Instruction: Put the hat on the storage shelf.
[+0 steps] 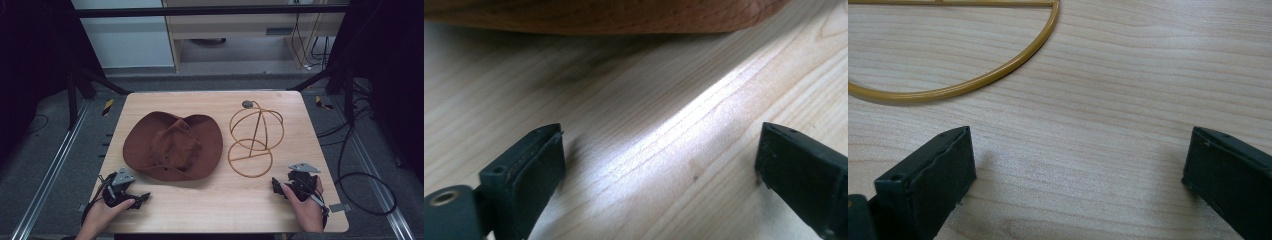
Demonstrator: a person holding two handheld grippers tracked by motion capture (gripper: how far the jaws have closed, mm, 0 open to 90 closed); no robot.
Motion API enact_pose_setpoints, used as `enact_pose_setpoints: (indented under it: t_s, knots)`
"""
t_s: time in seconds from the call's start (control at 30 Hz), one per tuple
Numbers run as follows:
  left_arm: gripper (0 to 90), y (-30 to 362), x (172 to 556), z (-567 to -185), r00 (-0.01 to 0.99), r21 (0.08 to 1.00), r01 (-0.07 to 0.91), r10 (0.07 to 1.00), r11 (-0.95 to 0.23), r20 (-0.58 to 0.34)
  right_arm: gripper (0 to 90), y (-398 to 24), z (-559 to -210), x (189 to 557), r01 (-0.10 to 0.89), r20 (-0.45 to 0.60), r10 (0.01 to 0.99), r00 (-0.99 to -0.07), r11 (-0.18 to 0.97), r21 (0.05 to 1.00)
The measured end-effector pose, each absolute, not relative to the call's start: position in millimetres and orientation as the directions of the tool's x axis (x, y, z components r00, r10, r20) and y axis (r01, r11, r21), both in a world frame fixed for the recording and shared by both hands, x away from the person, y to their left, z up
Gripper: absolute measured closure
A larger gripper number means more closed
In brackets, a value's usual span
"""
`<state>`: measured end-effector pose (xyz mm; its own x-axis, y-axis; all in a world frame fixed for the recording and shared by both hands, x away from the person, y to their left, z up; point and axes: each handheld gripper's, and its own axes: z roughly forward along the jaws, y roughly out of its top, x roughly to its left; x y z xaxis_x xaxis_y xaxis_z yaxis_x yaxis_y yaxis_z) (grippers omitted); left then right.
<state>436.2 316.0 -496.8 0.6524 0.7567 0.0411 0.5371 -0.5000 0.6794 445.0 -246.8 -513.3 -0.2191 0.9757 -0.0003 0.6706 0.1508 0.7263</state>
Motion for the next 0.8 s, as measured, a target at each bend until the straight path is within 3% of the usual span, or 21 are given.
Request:
enact_pose_setpoints:
  t_s: [0.43,0.8]
  knots:
    - [5.3,334,423,-471,0.633,0.773,0.490,0.774,-0.404,0.003,0.4,-247,-513,445,0.671,0.000,0.976,-0.219,0.151,0.726]
    - [4.5,330,417,-429,0.637,0.834,0.392,0.769,-0.389,0.059,0.4,-247,-513,445,0.673,0.001,0.976,-0.217,0.148,0.725]
